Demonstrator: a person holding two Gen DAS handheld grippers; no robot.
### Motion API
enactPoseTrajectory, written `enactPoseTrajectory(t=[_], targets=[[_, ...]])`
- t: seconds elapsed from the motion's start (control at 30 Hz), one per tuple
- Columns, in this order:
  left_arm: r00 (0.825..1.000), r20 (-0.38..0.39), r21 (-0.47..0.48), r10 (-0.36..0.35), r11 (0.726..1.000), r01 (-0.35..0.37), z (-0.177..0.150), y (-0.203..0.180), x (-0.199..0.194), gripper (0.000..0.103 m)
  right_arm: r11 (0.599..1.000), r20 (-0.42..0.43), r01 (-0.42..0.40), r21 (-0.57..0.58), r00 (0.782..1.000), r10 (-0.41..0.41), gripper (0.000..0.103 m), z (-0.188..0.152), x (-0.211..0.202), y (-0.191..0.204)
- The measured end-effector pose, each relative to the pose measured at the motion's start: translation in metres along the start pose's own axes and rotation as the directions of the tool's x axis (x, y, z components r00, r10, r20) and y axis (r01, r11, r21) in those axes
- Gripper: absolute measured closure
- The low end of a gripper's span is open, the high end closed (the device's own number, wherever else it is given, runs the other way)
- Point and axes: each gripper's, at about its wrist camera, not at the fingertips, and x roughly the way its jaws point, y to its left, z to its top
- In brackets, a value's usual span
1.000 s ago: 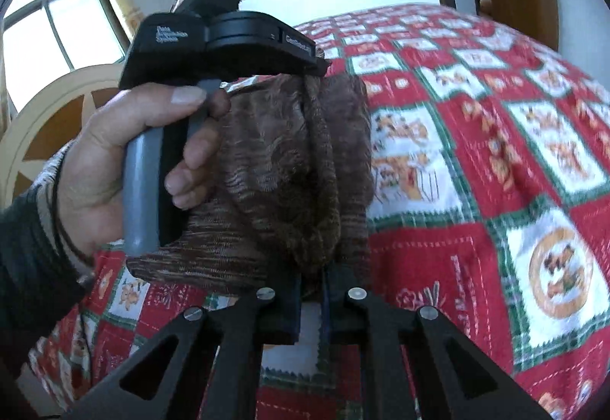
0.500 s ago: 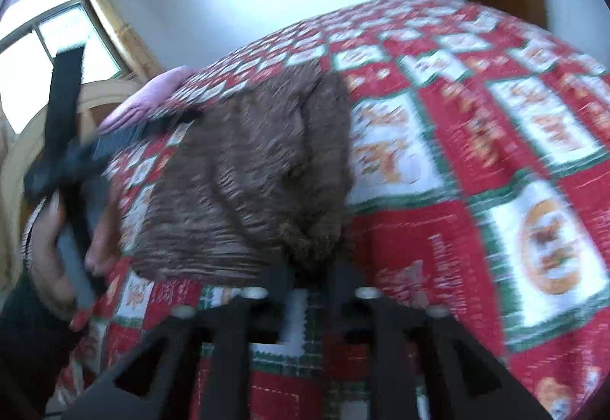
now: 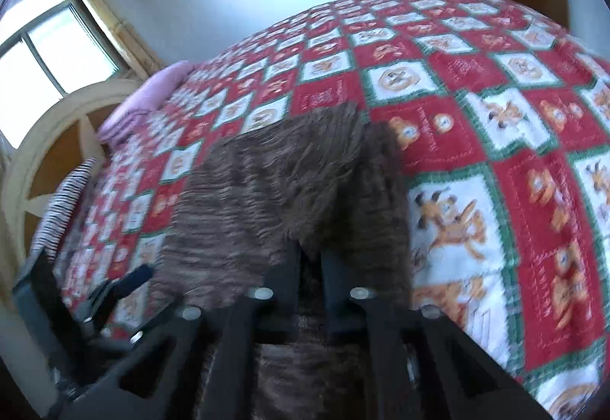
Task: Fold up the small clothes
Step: 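Open the left tool and press the new fold flat with the right tool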
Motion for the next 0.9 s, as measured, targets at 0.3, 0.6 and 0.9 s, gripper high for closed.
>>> enactPoseTrajectory(t=[0.3, 0.6, 0.9], targets=[[0.999, -0.031, 0.022, -0.011, 1.0, 0.012, -0.004, -0.004, 0.004, 0.004, 0.997, -0.017, 0.076, 0.03, 0.997, -0.076, 0.095, -0.009, 0.007, -0.023], [0.999, -0.035, 0.016, -0.03, 0.999, 0.031, -0.006, -0.004, 0.005, 0.001, 0.996, 0.041, 0.08, 0.029, 0.996, -0.081, 0.073, 0.048, 0.014, -0.015], [0.999, -0.041, 0.052, -0.036, 0.998, 0.038, -0.007, -0.01, 0.006, 0.0, 0.997, -0.004, 0.045, 0.064, 0.999, -0.045, 0.103, 0.068, 0.051, -0.025]])
